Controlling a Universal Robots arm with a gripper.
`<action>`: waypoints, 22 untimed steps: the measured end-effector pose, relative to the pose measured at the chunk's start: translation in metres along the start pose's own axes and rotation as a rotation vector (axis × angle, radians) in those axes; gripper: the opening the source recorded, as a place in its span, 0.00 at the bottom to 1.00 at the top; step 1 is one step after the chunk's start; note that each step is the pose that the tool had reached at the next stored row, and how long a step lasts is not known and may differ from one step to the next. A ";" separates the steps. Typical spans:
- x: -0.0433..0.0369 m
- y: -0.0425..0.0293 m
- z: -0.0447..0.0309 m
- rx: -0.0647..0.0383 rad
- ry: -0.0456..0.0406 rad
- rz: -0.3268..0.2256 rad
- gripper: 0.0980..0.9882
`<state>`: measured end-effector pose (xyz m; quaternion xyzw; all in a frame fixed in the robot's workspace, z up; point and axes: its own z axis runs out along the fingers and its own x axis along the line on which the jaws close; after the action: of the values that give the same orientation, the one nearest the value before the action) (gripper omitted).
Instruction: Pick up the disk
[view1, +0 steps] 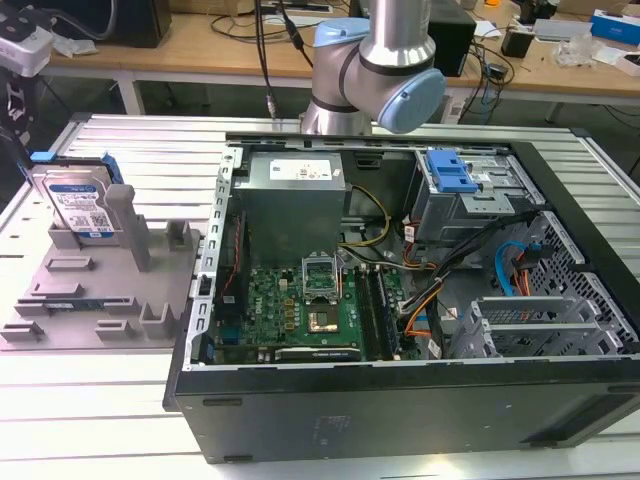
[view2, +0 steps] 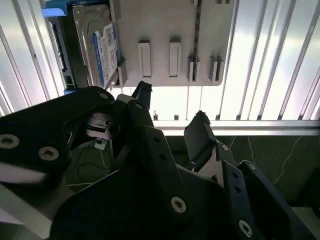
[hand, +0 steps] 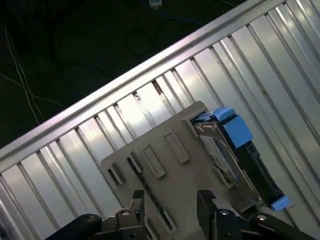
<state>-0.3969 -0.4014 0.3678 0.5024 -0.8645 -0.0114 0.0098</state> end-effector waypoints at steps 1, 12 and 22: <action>0.0000 0.0000 0.0000 0.001 0.0008 -0.033 0.50; 0.0000 0.0000 0.0005 0.012 0.0026 -0.277 0.50; 0.0000 0.0000 0.0014 0.025 0.0033 -0.467 0.50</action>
<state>-0.3969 -0.4014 0.3664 0.6889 -0.7249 -0.0018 0.0020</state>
